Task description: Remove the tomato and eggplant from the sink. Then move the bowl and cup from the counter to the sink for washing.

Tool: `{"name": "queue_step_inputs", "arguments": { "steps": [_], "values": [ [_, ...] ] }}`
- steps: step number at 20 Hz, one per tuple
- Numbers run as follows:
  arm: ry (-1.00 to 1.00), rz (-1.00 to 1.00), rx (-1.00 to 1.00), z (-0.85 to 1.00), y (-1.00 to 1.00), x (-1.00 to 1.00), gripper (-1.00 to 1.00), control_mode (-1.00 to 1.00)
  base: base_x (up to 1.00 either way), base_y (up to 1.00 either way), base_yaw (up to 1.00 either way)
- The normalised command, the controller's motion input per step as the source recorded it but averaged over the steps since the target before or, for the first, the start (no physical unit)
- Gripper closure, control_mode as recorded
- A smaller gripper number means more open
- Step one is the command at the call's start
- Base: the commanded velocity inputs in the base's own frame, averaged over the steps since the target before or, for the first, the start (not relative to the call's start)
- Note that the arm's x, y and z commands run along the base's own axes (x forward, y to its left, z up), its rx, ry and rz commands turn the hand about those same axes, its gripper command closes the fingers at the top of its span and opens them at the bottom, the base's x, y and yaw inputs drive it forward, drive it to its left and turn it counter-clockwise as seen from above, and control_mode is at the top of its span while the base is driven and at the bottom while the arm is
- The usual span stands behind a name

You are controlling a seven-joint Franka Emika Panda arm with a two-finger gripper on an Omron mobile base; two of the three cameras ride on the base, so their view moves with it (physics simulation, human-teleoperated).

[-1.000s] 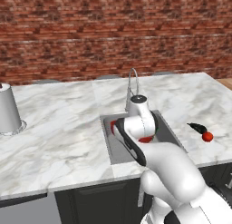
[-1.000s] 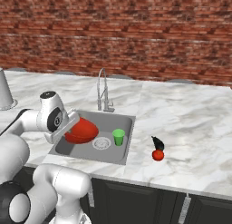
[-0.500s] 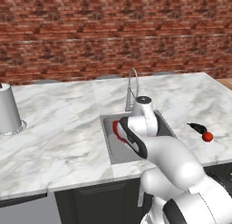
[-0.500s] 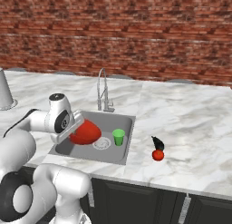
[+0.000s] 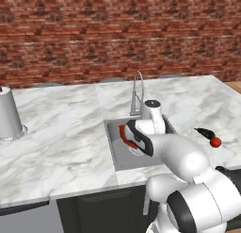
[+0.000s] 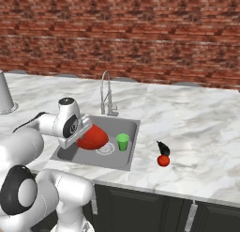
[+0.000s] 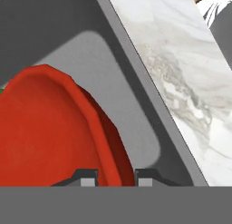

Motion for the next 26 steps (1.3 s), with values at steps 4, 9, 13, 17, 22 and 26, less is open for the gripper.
{"name": "queue_step_inputs", "arguments": {
  "steps": [4,9,13,17,22,26],
  "values": [
    [0.00,0.00,0.02,-0.11,-0.09,0.15,1.00,-1.00,0.00,0.00,0.00],
    [0.00,0.00,0.03,-0.10,-0.06,0.17,1.00,-1.00,0.00,0.00,0.00],
    [0.01,0.00,0.01,-0.12,-0.02,0.17,1.00,-1.00,0.00,0.00,0.00],
    [0.00,0.00,0.01,-0.11,-0.01,0.16,1.00,-1.00,0.00,0.00,0.00],
    [0.00,0.00,0.00,-0.09,-0.01,0.11,1.00,-1.00,0.00,0.00,0.00],
    [0.00,0.00,0.00,-0.11,-0.01,0.08,1.00,-1.00,0.00,0.00,0.00]
  ]
}}
